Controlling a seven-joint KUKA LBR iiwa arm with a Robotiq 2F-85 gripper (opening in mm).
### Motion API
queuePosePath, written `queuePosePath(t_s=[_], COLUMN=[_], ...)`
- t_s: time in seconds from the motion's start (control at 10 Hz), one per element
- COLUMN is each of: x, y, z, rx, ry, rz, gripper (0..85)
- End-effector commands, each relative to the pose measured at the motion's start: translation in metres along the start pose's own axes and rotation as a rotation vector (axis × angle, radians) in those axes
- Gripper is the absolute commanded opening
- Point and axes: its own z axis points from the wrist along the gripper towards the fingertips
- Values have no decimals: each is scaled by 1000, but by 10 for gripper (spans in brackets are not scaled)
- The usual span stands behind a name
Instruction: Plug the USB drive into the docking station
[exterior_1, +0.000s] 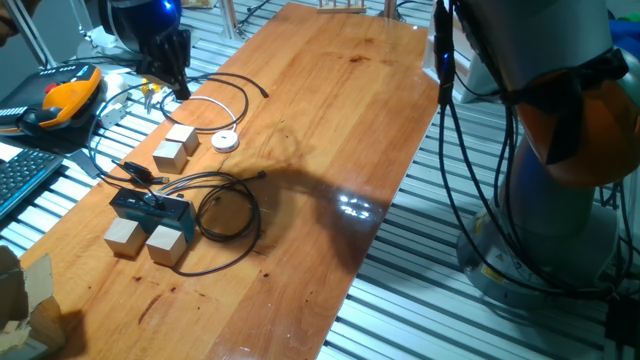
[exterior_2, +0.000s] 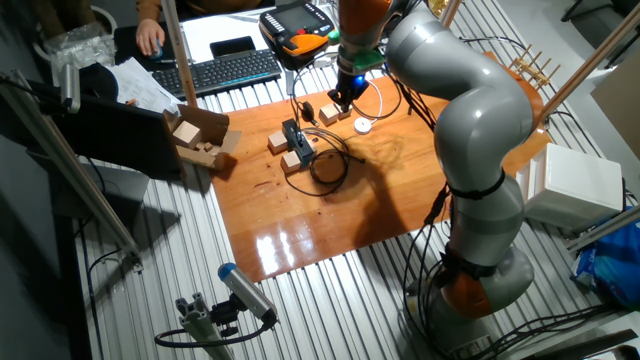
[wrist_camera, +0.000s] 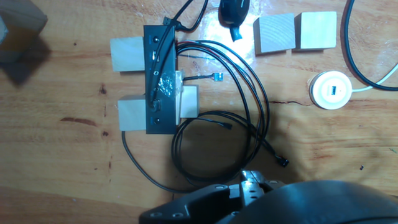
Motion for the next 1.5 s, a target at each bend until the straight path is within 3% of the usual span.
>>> queuePosePath(t_s=[0.0,0.5,0.9,1.2,1.3,1.4], x=[0,-1,-4,-6,-6,-6], y=[-1,2,4,4,4,4], z=[1,2,0,1,1,1], rx=[1,-15,0,7,-14,-44], ry=[0,18,11,30,21,34], rz=[1,33,55,37,36,54], gripper=[0,0,0,0,0,0])
